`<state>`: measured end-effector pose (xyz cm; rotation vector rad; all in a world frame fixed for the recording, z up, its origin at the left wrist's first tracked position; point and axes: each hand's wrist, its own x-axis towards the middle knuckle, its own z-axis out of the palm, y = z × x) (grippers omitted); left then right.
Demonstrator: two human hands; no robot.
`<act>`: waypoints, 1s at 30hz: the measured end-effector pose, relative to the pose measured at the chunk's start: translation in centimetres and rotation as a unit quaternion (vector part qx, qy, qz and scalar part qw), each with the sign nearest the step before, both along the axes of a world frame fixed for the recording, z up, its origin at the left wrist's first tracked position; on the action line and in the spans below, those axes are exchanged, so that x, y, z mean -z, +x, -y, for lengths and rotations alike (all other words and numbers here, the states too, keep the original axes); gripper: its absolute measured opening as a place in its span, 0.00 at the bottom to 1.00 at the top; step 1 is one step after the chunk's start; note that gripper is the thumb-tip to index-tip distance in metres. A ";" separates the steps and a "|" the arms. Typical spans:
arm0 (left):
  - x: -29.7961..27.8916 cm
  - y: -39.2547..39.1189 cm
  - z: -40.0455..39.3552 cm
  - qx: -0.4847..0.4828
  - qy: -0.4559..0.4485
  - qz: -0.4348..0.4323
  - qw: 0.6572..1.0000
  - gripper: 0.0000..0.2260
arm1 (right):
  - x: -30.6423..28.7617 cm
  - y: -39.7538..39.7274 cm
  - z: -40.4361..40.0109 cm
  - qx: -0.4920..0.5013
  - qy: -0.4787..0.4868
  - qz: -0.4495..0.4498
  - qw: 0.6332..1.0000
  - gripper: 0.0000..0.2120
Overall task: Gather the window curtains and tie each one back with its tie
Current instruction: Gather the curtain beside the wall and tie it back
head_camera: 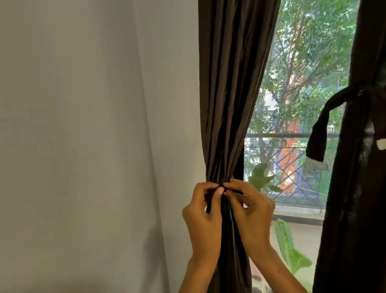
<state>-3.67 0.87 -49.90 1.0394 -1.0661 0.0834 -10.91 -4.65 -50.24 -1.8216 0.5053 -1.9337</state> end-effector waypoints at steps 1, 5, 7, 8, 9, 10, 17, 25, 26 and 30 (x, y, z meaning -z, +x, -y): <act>0.3 -0.6 0.0 -0.009 -0.016 -0.020 1.000 0.11 | 0.1 0.0 -0.1 -0.002 0.008 0.005 1.000 0.16; 0.6 -1.0 0.3 0.011 -0.032 -0.069 0.997 0.10 | 0.3 -0.4 -0.5 -0.028 0.034 0.009 0.999 0.13; 0.7 -1.1 0.3 0.016 -0.029 -0.068 0.997 0.05 | 0.4 -0.6 -0.6 -0.034 0.049 0.000 0.998 0.13; 0.7 -1.2 0.3 0.018 -0.027 -0.073 0.997 0.04 | 0.6 -0.6 -0.7 -0.037 0.055 -0.004 0.998 0.13; 0.7 -1.3 0.2 0.020 -0.025 -0.079 0.996 0.05 | 0.7 -0.6 -0.9 -0.039 0.058 -0.006 0.998 0.13; 0.6 -1.4 0.2 0.022 -0.022 -0.084 0.996 0.06 | 0.9 -0.6 -0.9 -0.039 0.056 -0.006 0.998 0.13; 0.4 -1.4 -0.2 0.040 -0.001 -0.120 0.992 0.12 | 1.4 -0.5 -1.1 -0.074 0.055 -0.010 0.996 0.13; -0.7 -1.2 -1.4 0.068 0.049 -0.134 0.987 0.18 | 1.0 -0.3 -0.9 -0.004 0.007 -0.015 1.000 0.16; -0.7 -1.0 -1.5 0.068 0.059 -0.119 0.989 0.19 | 1.0 -0.2 -0.8 0.003 0.000 -0.008 1.000 0.16; -1.0 0.0 -1.6 0.092 0.082 -0.053 0.991 0.15 | 0.7 -0.5 -0.1 -0.004 0.000 0.023 1.000 0.17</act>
